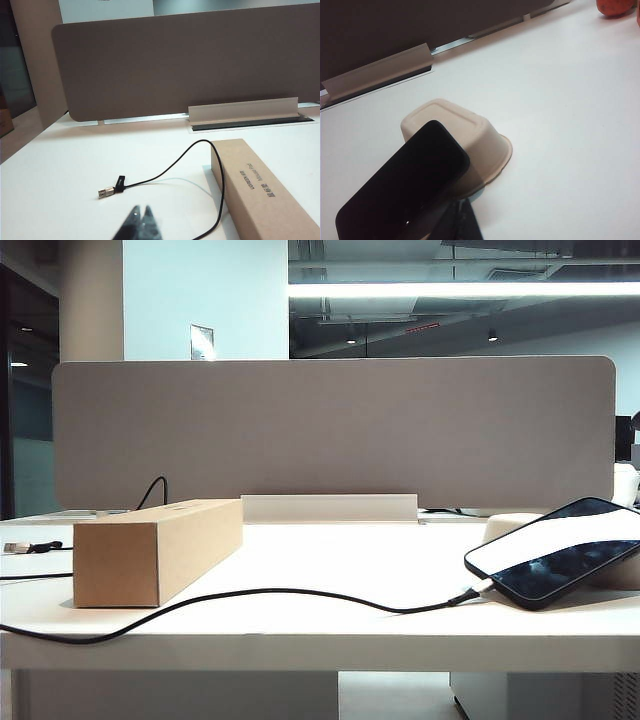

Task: Pick up the charging cable and the phone, plug the charging cable into the charging port on the phone, and finally place them back on the table.

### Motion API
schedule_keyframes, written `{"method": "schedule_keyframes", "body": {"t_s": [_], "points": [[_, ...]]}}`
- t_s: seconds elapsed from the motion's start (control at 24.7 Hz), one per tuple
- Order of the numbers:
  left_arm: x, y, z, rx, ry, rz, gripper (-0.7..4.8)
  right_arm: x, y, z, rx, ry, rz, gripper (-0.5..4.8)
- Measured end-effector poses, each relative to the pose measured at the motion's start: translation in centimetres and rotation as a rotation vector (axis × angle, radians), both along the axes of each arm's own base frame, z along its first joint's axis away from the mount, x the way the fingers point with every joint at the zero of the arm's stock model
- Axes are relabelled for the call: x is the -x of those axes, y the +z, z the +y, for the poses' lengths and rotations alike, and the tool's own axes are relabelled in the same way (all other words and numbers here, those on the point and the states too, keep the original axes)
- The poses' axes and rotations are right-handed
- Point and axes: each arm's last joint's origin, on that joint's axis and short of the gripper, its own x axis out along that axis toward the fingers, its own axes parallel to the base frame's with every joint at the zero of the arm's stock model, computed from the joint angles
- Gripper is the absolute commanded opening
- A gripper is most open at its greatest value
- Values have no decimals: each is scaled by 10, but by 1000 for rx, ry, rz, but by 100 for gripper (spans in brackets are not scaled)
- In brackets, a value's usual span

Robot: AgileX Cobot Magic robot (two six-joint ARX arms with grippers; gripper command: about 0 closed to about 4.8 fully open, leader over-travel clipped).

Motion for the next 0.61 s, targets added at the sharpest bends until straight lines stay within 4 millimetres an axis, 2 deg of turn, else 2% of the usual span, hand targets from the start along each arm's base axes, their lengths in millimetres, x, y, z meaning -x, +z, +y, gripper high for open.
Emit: {"method": "schedule_keyframes", "body": {"t_s": [0.4, 0.61], "points": [[0, 0, 1, 47, 11, 6, -5, 0, 0, 0, 0, 0, 0, -7], [-1, -7, 1, 46, 12, 71, -6, 0, 0, 0, 0, 0, 0, -7]]}}
